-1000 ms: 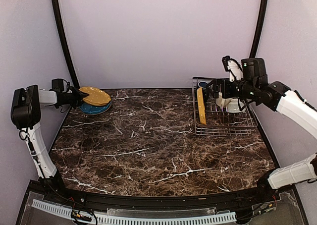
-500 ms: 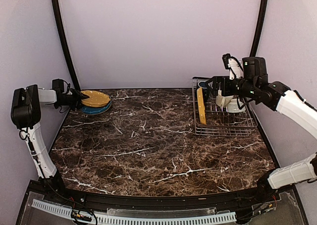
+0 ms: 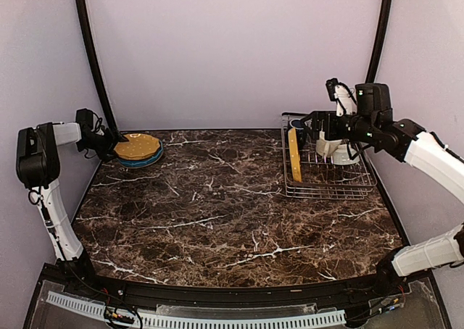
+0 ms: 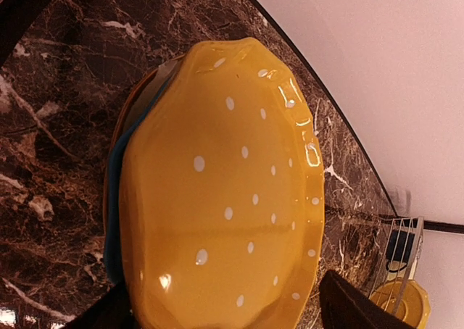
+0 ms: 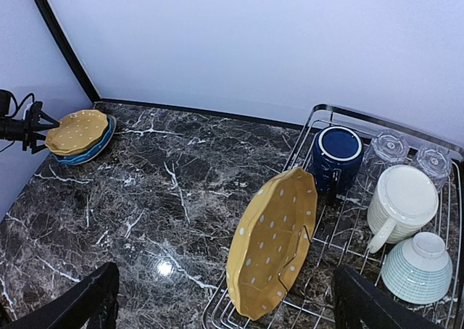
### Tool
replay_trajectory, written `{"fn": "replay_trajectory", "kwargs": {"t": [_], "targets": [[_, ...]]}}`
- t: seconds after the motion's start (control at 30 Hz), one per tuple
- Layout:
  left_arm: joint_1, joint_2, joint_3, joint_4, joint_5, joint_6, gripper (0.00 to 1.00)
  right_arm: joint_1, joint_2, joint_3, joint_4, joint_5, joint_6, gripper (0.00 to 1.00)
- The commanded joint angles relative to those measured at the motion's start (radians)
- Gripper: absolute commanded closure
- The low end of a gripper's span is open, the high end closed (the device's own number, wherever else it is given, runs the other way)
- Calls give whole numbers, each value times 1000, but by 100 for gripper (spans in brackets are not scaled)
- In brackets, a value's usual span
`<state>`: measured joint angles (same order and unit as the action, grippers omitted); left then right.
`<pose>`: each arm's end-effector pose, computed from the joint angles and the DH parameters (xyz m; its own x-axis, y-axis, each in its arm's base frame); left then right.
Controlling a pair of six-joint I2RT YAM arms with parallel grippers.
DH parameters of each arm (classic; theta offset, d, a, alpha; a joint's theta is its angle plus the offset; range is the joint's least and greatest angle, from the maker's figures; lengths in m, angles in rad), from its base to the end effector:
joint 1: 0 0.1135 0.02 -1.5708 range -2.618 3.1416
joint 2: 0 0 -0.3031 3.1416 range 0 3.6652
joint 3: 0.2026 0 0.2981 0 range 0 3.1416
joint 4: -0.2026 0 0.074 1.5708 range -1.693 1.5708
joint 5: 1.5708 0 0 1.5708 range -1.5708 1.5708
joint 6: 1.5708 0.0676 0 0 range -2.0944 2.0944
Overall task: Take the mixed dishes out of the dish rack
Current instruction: Place the plate on the plate, then grab the plate from the dish rack.
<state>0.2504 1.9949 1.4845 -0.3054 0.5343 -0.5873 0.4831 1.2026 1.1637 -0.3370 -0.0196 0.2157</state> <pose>0.5117 0.0953 0.2032 -0.6565 -0.6601 -0.3650 -0.2870 0.6661 -0.6885 0.2976 0.1576 0.3929 -0.4204 0.0211 -0.9071 -0.3999 0.8931 0.2061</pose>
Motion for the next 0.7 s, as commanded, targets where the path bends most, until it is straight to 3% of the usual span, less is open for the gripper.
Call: {"fn": "replay_trajectory", "kwargs": {"t": [0.0, 0.2, 0.43, 0.67], "targets": [[0, -51, 40, -60, -60, 68, 14, -8, 23, 19, 9, -3, 7, 1], [0, -62, 60, -105, -104, 95, 7, -9, 36, 19, 21, -6, 10, 1], [-3, -93, 77, -134, -149, 130, 7, -12, 65, 35, 22, -10, 26, 1], [-38, -233, 32, -73, -167, 163, 7, -14, 66, 13, 9, 9, 43, 1]]}}
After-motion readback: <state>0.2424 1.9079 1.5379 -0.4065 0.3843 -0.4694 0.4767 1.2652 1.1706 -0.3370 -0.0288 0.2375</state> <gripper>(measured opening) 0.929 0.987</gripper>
